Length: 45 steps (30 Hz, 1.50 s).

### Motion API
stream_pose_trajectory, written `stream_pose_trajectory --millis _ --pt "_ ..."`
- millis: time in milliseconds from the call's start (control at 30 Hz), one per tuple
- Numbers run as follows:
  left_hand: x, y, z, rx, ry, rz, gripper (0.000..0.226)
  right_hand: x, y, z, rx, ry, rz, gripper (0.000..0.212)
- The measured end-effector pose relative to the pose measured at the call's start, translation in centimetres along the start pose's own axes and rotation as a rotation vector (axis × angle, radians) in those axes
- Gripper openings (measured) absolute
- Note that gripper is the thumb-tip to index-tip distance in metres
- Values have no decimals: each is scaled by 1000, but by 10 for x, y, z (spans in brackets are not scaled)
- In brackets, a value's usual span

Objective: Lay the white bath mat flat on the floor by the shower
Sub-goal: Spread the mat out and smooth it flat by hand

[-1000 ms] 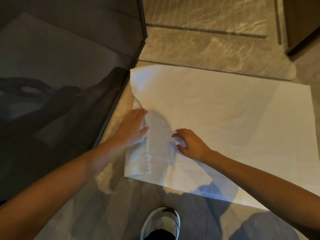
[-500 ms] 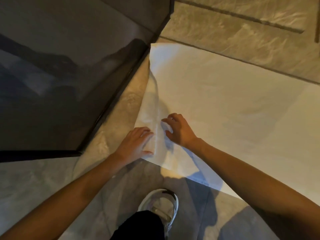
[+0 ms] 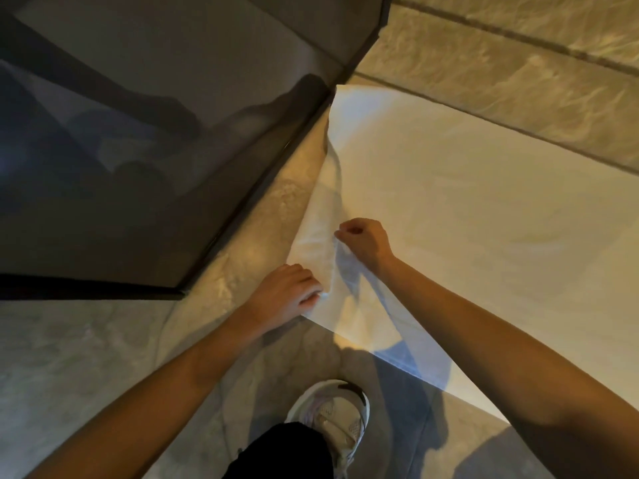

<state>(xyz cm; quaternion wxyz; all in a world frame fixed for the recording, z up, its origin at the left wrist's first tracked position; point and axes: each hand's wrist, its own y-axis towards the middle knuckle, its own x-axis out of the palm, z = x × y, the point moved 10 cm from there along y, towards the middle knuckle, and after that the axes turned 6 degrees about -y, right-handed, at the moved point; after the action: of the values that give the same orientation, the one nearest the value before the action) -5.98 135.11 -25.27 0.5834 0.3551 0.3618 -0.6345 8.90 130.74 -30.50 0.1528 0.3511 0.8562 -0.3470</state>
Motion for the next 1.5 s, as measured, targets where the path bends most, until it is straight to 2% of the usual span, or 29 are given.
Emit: stream_pose_trajectory --millis 100,200,300,400,600,733,800,900,967,1067,1133,1233,1300,1400,1500 --pt "-19 -13 -19 -135 -48 87 13 8 0 -6 59 211 -34 4" --pt "-47 -35 -52 -330 -112 201 13 22 0 -23 56 304 -46 9" --pt "-61 -60 -88 -577 -122 229 12 41 3 -41 30 359 -89 11" --pt "-58 -86 -112 -824 -141 204 11 56 8 -51 -8 353 -98 9" --pt "-51 -102 -122 -965 -74 204 15 77 20 -63 -109 138 -106 12" --pt "-53 -99 -119 -958 64 164 14 82 19 -59 -111 122 -74 15" --pt "-54 -97 -116 -944 97 169 23 77 10 -64 -212 61 -55 21" --pt "-48 -82 -103 -806 115 203 34 58 -8 -80 -580 -368 101 24" --pt "-34 -63 -90 -638 134 132 47 41 -12 -72 -619 -610 224 35" --pt "-9 -44 -80 -534 135 -46 62 39 -6 -41 -472 -848 47 61" --pt "5 -38 -82 -540 145 -142 68 44 -3 -28 -448 -950 -35 63" --pt "13 -34 -86 -585 159 -214 68 49 1 -23 -457 -976 -69 61" --pt "7 -29 -84 -588 156 -179 66 47 2 -24 -451 -945 -96 62" --pt "-9 -8 -78 -515 178 -60 63 25 -1 -34 -497 -771 -76 71" --pt "-17 31 -85 -466 161 -61 62 -14 3 -30 -509 -676 -43 72"
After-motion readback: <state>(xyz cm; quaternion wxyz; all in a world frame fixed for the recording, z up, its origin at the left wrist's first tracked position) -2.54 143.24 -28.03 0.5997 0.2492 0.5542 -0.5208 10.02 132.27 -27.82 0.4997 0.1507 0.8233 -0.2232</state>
